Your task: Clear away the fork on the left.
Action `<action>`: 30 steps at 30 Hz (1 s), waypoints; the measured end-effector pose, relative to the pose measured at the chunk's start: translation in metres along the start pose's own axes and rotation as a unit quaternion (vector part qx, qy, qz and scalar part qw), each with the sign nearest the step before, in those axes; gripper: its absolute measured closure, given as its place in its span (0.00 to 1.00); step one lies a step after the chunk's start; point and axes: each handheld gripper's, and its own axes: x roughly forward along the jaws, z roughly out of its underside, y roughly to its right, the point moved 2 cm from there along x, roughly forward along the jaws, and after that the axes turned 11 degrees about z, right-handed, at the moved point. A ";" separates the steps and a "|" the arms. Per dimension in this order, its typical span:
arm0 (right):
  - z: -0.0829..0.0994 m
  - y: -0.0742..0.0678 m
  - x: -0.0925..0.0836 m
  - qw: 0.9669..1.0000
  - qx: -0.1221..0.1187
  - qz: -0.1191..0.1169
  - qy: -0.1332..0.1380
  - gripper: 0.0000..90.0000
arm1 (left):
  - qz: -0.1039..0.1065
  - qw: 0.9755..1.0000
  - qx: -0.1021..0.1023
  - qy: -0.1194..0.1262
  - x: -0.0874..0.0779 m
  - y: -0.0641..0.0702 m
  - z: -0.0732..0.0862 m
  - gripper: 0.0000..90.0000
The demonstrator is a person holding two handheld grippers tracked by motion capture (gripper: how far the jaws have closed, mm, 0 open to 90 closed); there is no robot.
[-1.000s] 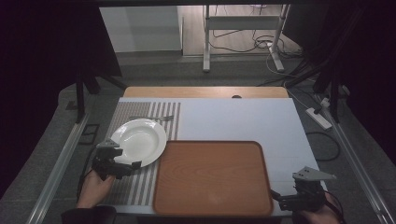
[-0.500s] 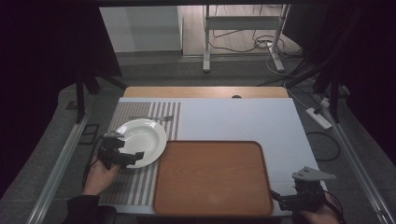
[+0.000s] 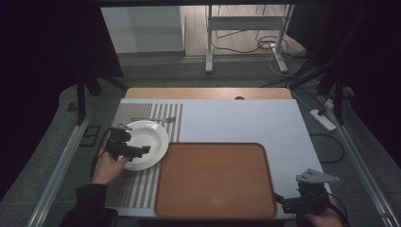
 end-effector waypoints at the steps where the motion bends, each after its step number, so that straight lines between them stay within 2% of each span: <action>1: 0.000 0.000 0.000 1.000 -0.001 0.001 -0.001 0.00 | 0.001 1.000 0.000 0.000 0.001 -0.002 -0.002 0.00; 18: 0.000 0.000 0.000 1.000 -0.002 -0.001 -0.001 0.00 | -0.003 1.000 0.006 0.000 0.013 -0.025 -0.025 0.00; 30: 0.000 0.000 0.001 1.000 -0.004 -0.002 -0.001 0.00 | -0.004 1.000 0.002 -0.003 0.028 -0.039 -0.045 0.00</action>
